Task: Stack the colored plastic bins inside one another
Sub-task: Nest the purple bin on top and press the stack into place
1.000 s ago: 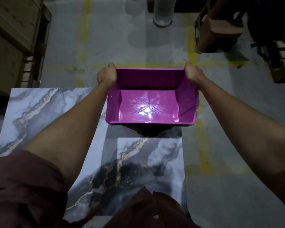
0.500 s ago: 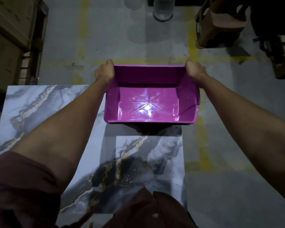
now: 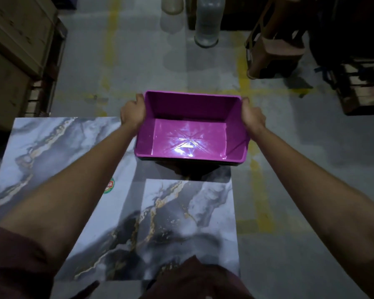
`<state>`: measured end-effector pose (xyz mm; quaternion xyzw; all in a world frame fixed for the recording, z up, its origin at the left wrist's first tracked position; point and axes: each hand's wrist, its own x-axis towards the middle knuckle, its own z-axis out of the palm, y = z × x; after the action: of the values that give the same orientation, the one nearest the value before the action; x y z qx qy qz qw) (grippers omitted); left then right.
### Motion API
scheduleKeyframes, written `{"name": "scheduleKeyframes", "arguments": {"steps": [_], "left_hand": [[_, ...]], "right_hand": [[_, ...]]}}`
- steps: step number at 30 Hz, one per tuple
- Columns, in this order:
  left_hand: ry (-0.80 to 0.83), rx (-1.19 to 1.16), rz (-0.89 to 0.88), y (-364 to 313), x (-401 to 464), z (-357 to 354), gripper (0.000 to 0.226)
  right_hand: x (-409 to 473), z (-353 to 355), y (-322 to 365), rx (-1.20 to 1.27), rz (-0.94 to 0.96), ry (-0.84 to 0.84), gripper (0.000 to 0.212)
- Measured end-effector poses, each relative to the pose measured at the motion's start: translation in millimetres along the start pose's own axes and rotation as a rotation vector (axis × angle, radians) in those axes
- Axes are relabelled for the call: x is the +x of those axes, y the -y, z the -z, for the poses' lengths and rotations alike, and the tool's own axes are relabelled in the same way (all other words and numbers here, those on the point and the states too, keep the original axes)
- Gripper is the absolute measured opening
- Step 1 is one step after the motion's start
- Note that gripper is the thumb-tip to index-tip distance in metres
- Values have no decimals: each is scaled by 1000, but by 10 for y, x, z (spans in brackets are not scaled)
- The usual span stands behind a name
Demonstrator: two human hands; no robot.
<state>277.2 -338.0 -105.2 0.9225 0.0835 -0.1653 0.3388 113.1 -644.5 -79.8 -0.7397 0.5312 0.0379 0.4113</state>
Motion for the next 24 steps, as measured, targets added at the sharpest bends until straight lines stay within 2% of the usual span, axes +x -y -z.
{"name": "scheduleKeyframes", "arguments": {"steps": [3,6,8,12,15,17,24], "left_hand": [[107,-17,83,197,-375,-7,92],[149,-77,118,370,-656,-2,119],[169,-138,154,427,-758,17,127],[217,-265,259,575,-805,3,127],[329,-402,248,863,-409,-165,123],[387,-439,236,1005,-117,-295,118],[360,-456,252,959,-135,-310,113]], "right_hand": [[-267,-45,-264,83,-69,14,95],[-452,-106,-442,187,-132,23,97],[-542,-137,-507,235,-146,12,96],[-692,-178,-625,279,-161,20,99],[-712,-138,-596,375,-176,78,98],[-691,-114,-537,337,-145,77,96],[-649,-147,-501,210,-155,12,104]]}}
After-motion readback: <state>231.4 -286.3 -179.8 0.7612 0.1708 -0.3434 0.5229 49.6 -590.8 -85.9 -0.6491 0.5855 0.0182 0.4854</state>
